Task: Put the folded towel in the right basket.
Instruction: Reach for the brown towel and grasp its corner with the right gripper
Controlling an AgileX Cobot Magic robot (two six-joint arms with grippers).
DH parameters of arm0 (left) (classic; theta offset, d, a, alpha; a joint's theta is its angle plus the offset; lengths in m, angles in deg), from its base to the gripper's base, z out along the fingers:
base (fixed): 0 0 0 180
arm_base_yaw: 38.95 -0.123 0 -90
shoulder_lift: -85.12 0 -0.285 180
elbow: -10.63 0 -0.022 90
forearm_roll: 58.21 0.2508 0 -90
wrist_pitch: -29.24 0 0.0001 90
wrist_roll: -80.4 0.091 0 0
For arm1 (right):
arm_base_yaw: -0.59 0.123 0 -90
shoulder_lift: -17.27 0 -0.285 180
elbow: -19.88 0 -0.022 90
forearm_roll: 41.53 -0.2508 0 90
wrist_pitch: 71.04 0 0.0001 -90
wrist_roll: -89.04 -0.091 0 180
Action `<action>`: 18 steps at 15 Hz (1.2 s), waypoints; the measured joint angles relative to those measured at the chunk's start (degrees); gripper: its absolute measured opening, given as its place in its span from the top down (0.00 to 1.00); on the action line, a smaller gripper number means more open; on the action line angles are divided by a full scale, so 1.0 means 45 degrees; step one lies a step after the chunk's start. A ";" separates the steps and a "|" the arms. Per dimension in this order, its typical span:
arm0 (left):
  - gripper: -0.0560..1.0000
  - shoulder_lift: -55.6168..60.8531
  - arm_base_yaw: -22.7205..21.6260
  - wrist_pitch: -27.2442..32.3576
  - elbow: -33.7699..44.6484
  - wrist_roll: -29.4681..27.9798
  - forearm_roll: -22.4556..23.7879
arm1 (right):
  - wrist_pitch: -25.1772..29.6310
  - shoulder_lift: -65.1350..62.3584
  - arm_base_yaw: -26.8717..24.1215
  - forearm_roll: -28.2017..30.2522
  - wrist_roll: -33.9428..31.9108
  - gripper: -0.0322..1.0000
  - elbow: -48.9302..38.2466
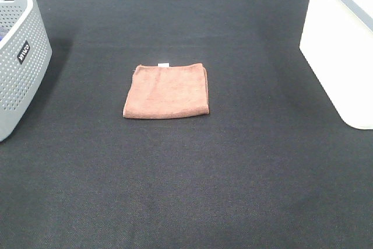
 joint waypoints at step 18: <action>0.11 0.0000 0.0000 0.0000 0.0000 0.0000 0.0000 | 0.0000 0.0000 0.0000 0.0000 0.0000 0.31 0.0000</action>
